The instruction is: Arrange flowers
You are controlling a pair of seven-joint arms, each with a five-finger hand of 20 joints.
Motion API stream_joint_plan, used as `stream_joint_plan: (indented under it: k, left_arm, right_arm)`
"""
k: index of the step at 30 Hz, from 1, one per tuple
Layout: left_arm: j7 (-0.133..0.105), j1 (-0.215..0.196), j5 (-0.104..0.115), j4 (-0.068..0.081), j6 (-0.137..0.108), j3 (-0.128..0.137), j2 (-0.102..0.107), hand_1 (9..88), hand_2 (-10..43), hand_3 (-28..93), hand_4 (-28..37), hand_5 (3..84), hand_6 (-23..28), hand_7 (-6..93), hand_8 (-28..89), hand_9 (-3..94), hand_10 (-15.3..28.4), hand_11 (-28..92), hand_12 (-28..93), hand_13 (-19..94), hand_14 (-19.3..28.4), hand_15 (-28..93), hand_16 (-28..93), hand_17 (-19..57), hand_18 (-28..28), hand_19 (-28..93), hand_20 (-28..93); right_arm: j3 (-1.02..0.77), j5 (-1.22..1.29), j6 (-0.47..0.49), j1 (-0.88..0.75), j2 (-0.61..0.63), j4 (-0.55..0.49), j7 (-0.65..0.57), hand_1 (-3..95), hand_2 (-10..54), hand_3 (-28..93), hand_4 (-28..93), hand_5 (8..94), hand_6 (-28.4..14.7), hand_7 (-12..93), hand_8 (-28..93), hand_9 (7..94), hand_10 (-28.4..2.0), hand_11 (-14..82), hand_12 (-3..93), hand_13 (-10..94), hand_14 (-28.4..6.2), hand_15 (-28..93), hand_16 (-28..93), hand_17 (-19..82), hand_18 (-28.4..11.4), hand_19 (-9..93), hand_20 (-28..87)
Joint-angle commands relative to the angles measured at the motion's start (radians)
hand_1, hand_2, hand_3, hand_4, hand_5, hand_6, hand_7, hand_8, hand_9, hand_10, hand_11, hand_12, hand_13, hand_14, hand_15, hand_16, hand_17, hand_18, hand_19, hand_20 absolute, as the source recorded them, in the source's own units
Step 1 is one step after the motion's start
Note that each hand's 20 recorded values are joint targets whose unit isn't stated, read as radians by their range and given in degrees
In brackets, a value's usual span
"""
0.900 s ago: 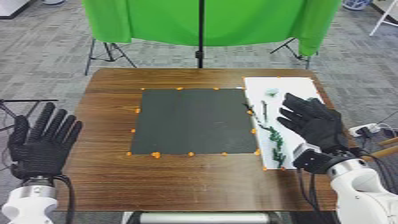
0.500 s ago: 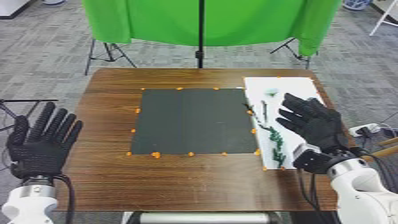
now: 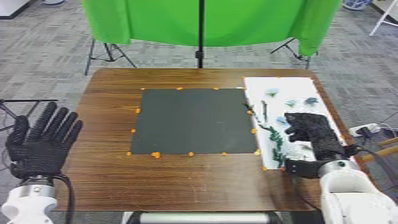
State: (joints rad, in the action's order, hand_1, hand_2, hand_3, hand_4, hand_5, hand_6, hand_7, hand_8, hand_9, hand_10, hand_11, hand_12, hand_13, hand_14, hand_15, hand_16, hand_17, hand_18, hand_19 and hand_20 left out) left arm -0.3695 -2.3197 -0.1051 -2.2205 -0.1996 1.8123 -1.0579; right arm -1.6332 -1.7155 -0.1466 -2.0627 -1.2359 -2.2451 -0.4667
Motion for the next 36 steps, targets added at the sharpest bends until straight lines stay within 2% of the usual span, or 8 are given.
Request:
stream_joint_plan:
  k: [1, 6, 11, 17, 21, 24, 28, 36]
  left_arm:
    - [0.008, -0.012, 0.007, 0.001, -0.021, -0.005, -0.007, 20.0, 16.0, 72, -28.3, 40.9, 8.7, 7.0, -8, 33.3, 14.1, 14, 10, 26, 12.5, 12, 0, -4.4, 11.1, 27, 12]
    - [-0.008, -0.013, 0.018, 0.0, -0.043, -0.015, -0.008, 20.1, 16.2, 72, -28.3, 42.1, 8.9, 7.9, -8, 34.8, 14.1, 15, 11, 27, 12.7, 15, -1, -4.5, 11.4, 28, 12]
    - [-0.004, -0.014, 0.02, 0.001, -0.05, -0.016, -0.009, 20.2, 16.2, 72, -28.3, 42.4, 8.8, 8.6, -8, 35.4, 14.2, 16, 11, 28, 12.7, 17, -1, -4.3, 11.5, 28, 12]
    - [-0.006, -0.017, 0.024, -0.001, -0.055, -0.02, -0.01, 20.2, 16.3, 72, -28.3, 42.8, 8.8, 9.3, -8, 35.9, 14.3, 17, 11, 28, 12.7, 18, -2, -4.5, 11.8, 29, 12]
    - [-0.008, -0.02, 0.025, -0.002, -0.056, -0.02, -0.008, 20.3, 16.4, 72, -28.3, 42.9, 8.8, 9.5, -8, 36.1, 14.2, 17, 11, 28, 12.8, 18, -2, -4.6, 11.8, 29, 12]
    - [-0.008, -0.019, 0.025, -0.002, -0.055, -0.021, -0.008, 20.3, 16.4, 72, -28.3, 42.9, 8.8, 9.7, -8, 36.3, 14.2, 17, 11, 28, 12.7, 19, -2, -4.7, 11.9, 30, 12]
    - [-0.002, -0.017, 0.029, -0.001, -0.057, -0.024, -0.01, 20.3, 16.4, 72, -28.3, 42.9, 8.8, 10.0, -8, 36.4, 14.2, 17, 11, 29, 12.7, 20, -2, -5.0, 12.2, 30, 12]
    - [-0.002, -0.02, 0.042, -0.002, -0.056, -0.018, -0.011, 20.4, 16.6, 72, -28.3, 43.2, 8.8, 10.0, -9, 36.7, 14.3, 18, 11, 29, 12.8, 21, -3, -5.2, 12.5, 31, 13]
  right_arm:
    - [0.04, -0.693, 0.157, 0.065, 0.022, 0.075, -0.098, 29.9, -9.5, 78, -28, 60.0, -4.5, 14, -11, 60.0, -16.4, 57.8, 33.4, 56, -14.9, 81, 34, 22, -21.5, 73, 34]
    - [0.076, -0.847, 0.112, 0.073, 0.034, 0.135, -0.069, 32.0, -9.5, 77, -28, 59.3, -4.4, 13, -11, 58.9, -16.4, 57.0, 33.7, 54, -14.8, 80, 35, 22, -21.7, 74, 35]
    - [0.105, -0.857, 0.219, 0.109, 0.045, 0.161, -0.111, 34.7, -9.5, 69, -28, 59.7, -4.5, 13, -11, 58.7, -16.3, 57.7, 33.9, 54, -15.2, 80, 37, 23, -22.2, 74, 36]
    - [0.148, -0.869, 0.254, 0.141, 0.056, 0.198, -0.122, 58.3, -9.5, 6, -16, 64.5, -4.0, 19, -12, 58.8, -17.0, 57.9, 34.8, 54, -16.0, 80, 37, 23, -22.8, 75, 38]
    - [0.169, -0.864, 0.282, 0.16, 0.06, 0.217, -0.107, 60.0, -9.5, -3, -10, 65.6, -3.5, 21, -12, 59.2, -17.1, 58.2, 35.1, 54, -16.2, 80, 37, 23, -23.0, 75, 38]
    - [0.173, -0.802, 0.308, 0.166, 0.058, 0.212, -0.094, 61.7, -9.5, 1, -12, 66.4, -3.3, 21, -13, 59.7, -16.8, 58.4, 35.1, 54, -16.0, 80, 37, 23, -23.1, 75, 38]
    - [0.184, -0.791, 0.336, 0.175, 0.054, 0.219, -0.069, 43.6, -9.5, 64, -28, 70.5, -1.5, 23, -14, 64.3, -16.5, 57.2, 35.4, 56, -15.6, 79, 37, 23, -22.9, 74, 38]
    - [0.184, -0.616, 0.295, 0.183, 0.054, 0.188, -0.164, 55.8, -9.5, 72, -28, 77.5, -2.4, 36, 6, 74.3, -15.3, 45.1, 47.5, 60, -15.0, 78, 38, 26, -23.0, 75, 38]
